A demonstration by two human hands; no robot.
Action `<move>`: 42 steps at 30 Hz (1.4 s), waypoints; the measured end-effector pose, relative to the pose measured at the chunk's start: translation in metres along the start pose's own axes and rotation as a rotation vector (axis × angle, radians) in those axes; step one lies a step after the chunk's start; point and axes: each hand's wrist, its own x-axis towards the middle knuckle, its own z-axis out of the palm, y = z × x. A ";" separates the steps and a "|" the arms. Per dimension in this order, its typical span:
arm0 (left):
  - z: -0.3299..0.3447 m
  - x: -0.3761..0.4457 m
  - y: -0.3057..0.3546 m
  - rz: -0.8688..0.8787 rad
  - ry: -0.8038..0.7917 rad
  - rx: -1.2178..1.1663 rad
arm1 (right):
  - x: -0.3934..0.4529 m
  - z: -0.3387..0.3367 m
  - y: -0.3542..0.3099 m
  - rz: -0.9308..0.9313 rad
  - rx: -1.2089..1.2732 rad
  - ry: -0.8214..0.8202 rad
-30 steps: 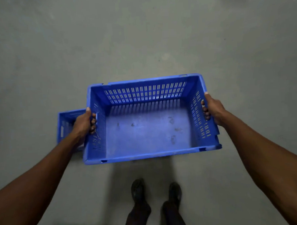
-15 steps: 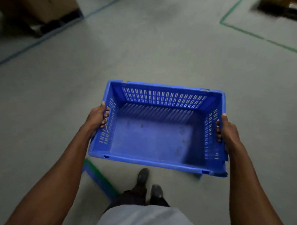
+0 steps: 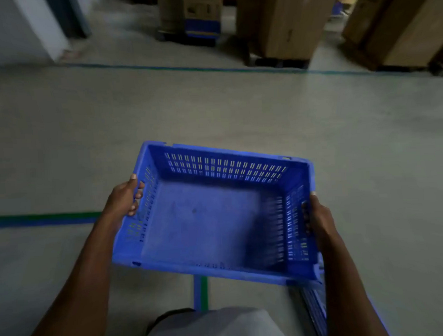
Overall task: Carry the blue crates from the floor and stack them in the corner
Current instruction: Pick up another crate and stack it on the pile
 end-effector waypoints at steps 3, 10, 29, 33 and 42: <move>-0.102 -0.022 -0.033 -0.044 0.151 -0.084 | -0.017 0.095 -0.019 -0.070 -0.079 -0.161; -0.326 -0.089 -0.107 -0.144 0.535 -0.201 | -0.095 0.342 -0.054 -0.195 -0.295 -0.438; -0.774 -0.258 -0.231 -0.319 1.326 -0.469 | -0.441 0.944 -0.083 -0.456 -0.631 -1.178; -0.861 -0.271 -0.247 -0.352 1.427 -0.504 | -0.519 1.061 -0.089 -0.482 -0.674 -1.263; -1.041 -0.271 -0.270 -0.347 1.501 -0.605 | -0.674 1.266 -0.108 -0.530 -0.728 -1.382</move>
